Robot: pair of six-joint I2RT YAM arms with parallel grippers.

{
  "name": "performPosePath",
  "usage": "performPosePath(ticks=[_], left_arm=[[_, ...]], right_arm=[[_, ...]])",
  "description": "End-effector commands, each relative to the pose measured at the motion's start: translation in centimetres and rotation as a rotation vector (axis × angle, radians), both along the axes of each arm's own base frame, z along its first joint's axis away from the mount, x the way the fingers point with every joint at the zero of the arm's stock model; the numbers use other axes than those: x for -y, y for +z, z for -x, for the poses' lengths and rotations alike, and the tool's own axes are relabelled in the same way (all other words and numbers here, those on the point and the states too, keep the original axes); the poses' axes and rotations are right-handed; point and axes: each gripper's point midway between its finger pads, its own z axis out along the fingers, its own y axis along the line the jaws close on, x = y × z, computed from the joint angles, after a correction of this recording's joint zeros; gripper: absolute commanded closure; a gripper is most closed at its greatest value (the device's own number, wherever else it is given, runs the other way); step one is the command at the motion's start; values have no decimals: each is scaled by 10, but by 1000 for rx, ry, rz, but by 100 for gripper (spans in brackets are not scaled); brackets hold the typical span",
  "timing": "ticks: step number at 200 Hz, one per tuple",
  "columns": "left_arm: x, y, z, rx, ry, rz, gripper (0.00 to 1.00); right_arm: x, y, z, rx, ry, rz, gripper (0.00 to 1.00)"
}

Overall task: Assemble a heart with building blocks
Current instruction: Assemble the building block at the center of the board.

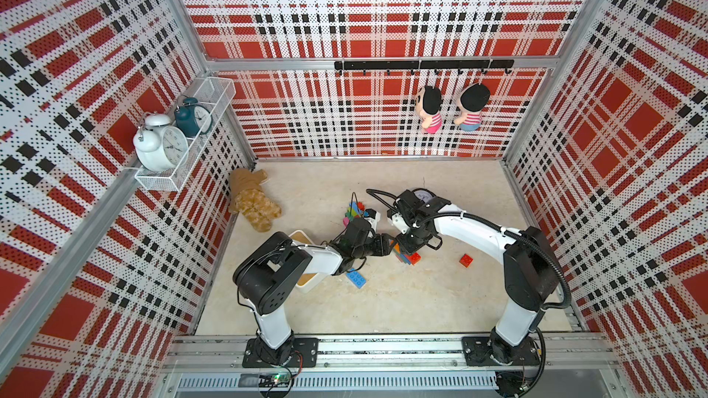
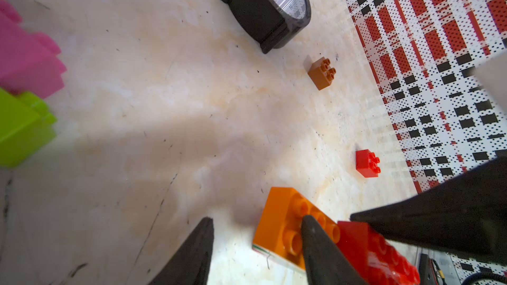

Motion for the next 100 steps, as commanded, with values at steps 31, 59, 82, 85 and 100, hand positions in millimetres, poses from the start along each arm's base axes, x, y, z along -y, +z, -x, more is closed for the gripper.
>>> performPosePath(ticks=[31,59,82,85,100], left_arm=[[-2,-18,8,-33,-14,-32,46],[-1,-19,10,-35,-20,-32,46],[-1,-19,10,-35,-20,-32,47],[-1,-19,9,-35,-19,-32,47],[-1,-19,10,-35,-21,-32,47]], right_arm=[[20,-30,29,-103,43,91,100],[28,-38,34,-118,44,127,100],[32,-42,38,-118,43,160,100],[32,-42,38,-116,44,168,100],[34,-46,41,-116,59,202,100]])
